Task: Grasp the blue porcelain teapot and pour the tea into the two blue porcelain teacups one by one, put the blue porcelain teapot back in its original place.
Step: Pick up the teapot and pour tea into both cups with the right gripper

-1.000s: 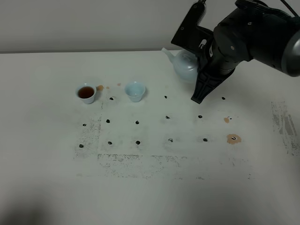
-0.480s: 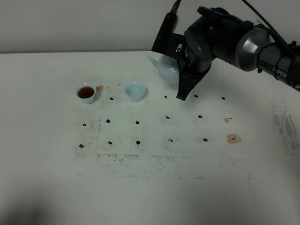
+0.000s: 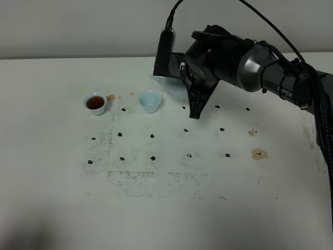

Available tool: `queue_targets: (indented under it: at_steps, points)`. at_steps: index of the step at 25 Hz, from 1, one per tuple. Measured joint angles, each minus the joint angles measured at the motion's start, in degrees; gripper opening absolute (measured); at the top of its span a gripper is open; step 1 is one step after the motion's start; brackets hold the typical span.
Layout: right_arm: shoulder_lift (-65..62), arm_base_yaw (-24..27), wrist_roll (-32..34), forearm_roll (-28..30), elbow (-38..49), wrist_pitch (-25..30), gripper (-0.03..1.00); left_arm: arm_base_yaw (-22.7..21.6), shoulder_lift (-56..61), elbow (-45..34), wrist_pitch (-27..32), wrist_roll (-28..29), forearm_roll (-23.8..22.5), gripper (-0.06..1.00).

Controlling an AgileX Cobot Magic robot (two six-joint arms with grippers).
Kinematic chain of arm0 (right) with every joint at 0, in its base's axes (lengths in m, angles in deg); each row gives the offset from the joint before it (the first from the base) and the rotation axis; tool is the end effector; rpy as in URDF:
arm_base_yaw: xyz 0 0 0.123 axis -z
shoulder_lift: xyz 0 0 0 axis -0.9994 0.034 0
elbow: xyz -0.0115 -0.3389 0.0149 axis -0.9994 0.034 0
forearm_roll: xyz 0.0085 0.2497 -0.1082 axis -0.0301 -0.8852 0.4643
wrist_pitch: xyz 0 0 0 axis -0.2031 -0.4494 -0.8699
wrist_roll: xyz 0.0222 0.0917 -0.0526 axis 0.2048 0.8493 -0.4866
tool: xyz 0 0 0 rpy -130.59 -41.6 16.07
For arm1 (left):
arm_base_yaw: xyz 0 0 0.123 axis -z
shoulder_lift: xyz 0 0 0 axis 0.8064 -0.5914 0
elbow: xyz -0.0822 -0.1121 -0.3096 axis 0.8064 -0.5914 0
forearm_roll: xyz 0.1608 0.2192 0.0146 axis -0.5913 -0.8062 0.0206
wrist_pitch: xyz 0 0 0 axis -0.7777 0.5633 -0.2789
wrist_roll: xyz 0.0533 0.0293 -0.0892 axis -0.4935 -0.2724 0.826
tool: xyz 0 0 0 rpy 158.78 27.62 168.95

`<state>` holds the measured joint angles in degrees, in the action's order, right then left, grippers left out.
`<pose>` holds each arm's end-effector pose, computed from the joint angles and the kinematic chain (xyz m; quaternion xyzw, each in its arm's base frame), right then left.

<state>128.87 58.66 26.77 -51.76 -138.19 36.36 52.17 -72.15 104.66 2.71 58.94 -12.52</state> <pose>0.4855 0.2319 0.2218 -0.5618 0.7738 -0.2009 0.2126 -0.0219 -0.0068 0.2658 0.0294 0.8628 -0.0014 0.5047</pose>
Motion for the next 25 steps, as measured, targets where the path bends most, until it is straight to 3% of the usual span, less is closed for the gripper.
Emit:
queue_targets:
  at_steps: [13, 25]
  points:
    - [0.7, -1.8, -0.6, 6.0, 0.0, -0.9, 0.08, 0.0, 0.0, 0.0, 0.0, 0.0, 0.0, 0.6]
    - [3.1, -2.8, -4.7, 7.5, 0.0, -0.4, 0.08, 0.0, 0.0, 0.0, 0.0, 0.0, 0.0, 0.6]
